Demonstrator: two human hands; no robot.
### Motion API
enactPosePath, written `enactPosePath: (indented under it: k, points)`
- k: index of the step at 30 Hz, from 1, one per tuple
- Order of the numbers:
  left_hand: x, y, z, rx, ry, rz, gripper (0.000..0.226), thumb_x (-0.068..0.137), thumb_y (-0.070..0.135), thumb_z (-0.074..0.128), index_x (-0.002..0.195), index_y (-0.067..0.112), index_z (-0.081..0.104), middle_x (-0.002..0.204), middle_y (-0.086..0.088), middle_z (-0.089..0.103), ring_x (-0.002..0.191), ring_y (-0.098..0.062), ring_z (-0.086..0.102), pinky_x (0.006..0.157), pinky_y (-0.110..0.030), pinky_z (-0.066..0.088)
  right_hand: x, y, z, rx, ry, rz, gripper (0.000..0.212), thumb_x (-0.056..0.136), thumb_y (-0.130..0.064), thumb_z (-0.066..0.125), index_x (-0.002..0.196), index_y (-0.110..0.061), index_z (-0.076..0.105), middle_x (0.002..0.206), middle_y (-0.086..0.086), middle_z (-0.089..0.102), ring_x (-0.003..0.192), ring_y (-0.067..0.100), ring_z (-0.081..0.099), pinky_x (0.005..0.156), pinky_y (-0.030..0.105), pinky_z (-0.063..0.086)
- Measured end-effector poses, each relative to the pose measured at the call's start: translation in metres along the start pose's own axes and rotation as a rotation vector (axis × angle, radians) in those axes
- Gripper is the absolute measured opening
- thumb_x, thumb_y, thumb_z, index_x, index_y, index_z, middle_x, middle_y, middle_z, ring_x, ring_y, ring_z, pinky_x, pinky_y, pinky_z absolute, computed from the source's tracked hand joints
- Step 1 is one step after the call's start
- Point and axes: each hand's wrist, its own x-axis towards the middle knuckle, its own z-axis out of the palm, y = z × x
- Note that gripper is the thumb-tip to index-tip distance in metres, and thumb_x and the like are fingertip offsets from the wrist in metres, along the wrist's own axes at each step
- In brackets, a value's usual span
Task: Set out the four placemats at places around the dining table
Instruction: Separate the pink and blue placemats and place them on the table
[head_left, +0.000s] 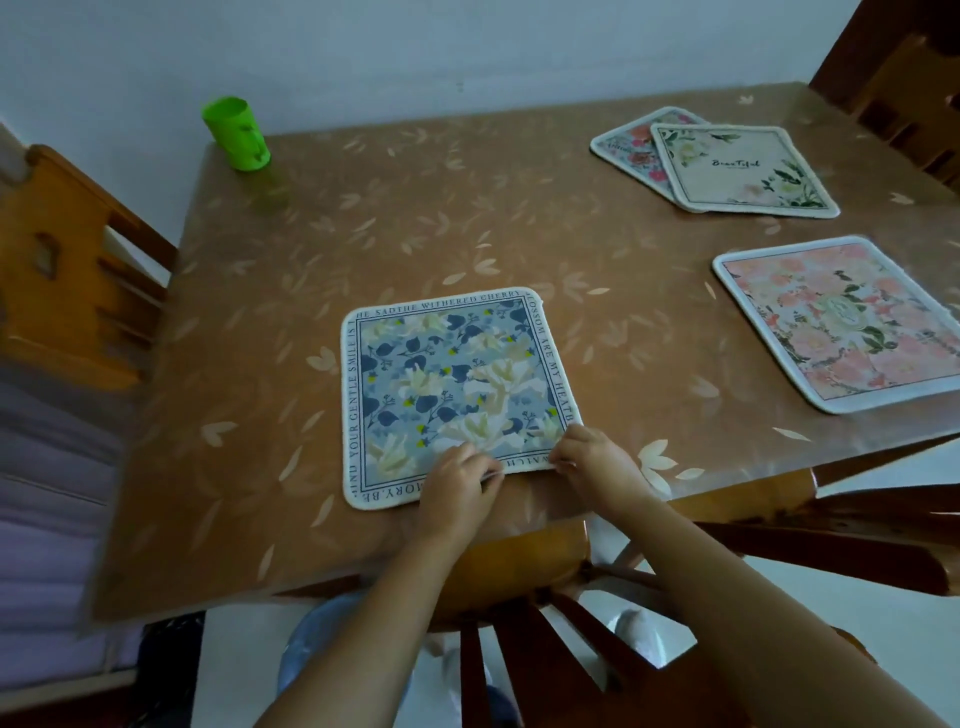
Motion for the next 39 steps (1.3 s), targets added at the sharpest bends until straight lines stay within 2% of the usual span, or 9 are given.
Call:
enactPosePath:
  k: [5, 8, 12, 25, 29, 33, 39]
  points:
    - [-0.021, -0.022, -0.006, 0.041, -0.010, -0.023, 0.018, 0.072, 0.006, 0.074, 0.089, 0.006, 0.066, 0.092, -0.010, 0.061, 0.089, -0.026, 0.058, 0.074, -0.035, 0.048, 0.000, 0.005, 0.008, -0.085, -0.048, 0.021, 0.018, 0.088, -0.021, 0.053, 0.101, -0.014, 0.062, 0.110, 0.006, 0.054, 0.108, 0.024, 0.045, 0.074, 0.043, 0.052]
    - [-0.033, -0.040, -0.016, 0.085, 0.003, -0.077, 0.022, 0.069, 0.006, 0.077, 0.088, 0.006, 0.068, 0.089, -0.011, 0.061, 0.087, -0.029, 0.059, 0.073, -0.040, 0.049, -0.001, 0.005, 0.013, -0.097, -0.029, 0.010, 0.017, 0.085, -0.024, 0.055, 0.100, -0.017, 0.061, 0.108, 0.005, 0.053, 0.107, 0.022, 0.044, 0.074, 0.043, 0.051]
    - [-0.040, -0.050, -0.025, 0.128, 0.020, -0.130, 0.019, 0.066, 0.008, 0.080, 0.080, 0.009, 0.067, 0.084, -0.009, 0.060, 0.082, -0.028, 0.058, 0.070, -0.040, 0.050, 0.000, 0.003, 0.019, -0.038, 0.005, -0.023, 0.014, 0.080, -0.019, 0.062, 0.093, -0.015, 0.062, 0.104, 0.006, 0.056, 0.104, 0.025, 0.047, 0.079, 0.038, 0.044]
    - [-0.039, -0.046, -0.023, 0.131, 0.044, -0.210, 0.013, 0.071, 0.010, 0.076, 0.074, 0.010, 0.064, 0.081, -0.007, 0.062, 0.081, -0.028, 0.058, 0.072, -0.041, 0.045, 0.002, 0.004, 0.020, -0.031, -0.028, -0.009, 0.011, 0.082, -0.014, 0.056, 0.092, -0.014, 0.060, 0.105, 0.006, 0.055, 0.104, 0.026, 0.048, 0.082, 0.041, 0.044]
    - [-0.041, -0.045, -0.022, 0.131, 0.035, -0.201, 0.012, 0.071, 0.010, 0.076, 0.074, 0.009, 0.064, 0.082, -0.008, 0.062, 0.082, -0.029, 0.058, 0.072, -0.042, 0.047, -0.002, 0.003, 0.021, -0.023, 0.026, 0.006, 0.009, 0.081, -0.013, 0.057, 0.089, -0.014, 0.061, 0.103, 0.005, 0.057, 0.103, 0.024, 0.048, 0.078, 0.037, 0.041]
    - [-0.040, -0.045, -0.023, 0.126, 0.034, -0.198, 0.011, 0.073, 0.011, 0.075, 0.074, 0.009, 0.063, 0.083, -0.008, 0.062, 0.083, -0.028, 0.057, 0.073, -0.041, 0.046, -0.006, 0.004, 0.023, -0.024, 0.048, 0.016, 0.011, 0.081, -0.012, 0.057, 0.090, -0.015, 0.062, 0.102, 0.003, 0.060, 0.101, 0.023, 0.048, 0.072, 0.028, 0.032]
    - [-0.040, -0.043, -0.023, 0.115, 0.038, -0.203, 0.013, 0.072, 0.011, 0.075, 0.073, 0.009, 0.063, 0.082, -0.008, 0.062, 0.082, -0.028, 0.057, 0.071, -0.041, 0.046, -0.006, 0.001, 0.021, 0.002, 0.049, 0.023, 0.011, 0.082, -0.010, 0.056, 0.090, -0.013, 0.063, 0.102, 0.004, 0.061, 0.101, 0.023, 0.047, 0.075, 0.030, 0.036]
